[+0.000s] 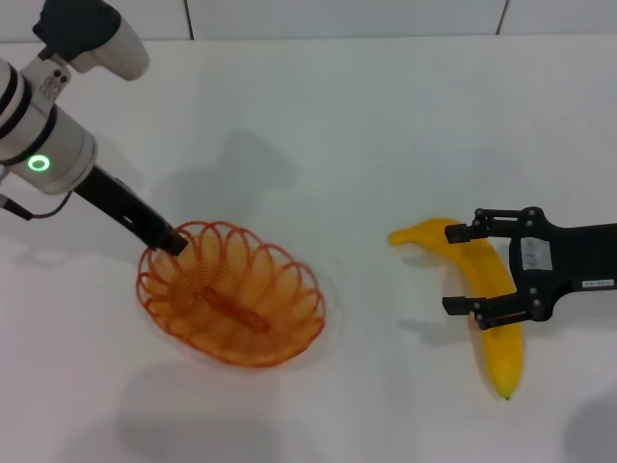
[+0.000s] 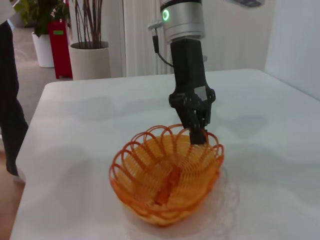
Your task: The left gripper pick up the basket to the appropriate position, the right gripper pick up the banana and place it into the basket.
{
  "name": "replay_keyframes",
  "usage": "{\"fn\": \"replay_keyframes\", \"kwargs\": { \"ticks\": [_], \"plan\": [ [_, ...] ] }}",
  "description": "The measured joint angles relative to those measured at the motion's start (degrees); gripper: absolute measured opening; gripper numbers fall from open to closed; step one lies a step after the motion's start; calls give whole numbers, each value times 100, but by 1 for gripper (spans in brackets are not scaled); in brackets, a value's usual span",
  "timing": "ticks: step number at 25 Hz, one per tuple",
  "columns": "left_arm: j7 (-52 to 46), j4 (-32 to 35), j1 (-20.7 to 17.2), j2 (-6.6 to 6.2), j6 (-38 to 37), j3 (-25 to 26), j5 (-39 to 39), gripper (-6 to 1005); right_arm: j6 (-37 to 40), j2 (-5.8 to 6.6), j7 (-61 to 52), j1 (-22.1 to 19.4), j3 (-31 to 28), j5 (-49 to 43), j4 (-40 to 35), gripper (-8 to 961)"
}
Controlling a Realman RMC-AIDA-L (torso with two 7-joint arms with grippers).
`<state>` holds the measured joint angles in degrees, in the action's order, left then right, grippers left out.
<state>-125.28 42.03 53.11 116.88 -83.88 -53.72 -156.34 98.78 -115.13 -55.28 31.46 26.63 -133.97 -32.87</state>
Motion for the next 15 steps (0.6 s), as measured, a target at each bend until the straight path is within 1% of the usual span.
{"fn": "replay_keyframes", "kwargs": {
  "ticks": [5,15],
  "plan": [
    [-525,1,-3,18,46,-34,82,79,-15,0,0,5,0,2,0,821],
    [-997,-41,37,19,161,-48,570,71,-26,0,0,34,6,3,0,817]
  ]
}}
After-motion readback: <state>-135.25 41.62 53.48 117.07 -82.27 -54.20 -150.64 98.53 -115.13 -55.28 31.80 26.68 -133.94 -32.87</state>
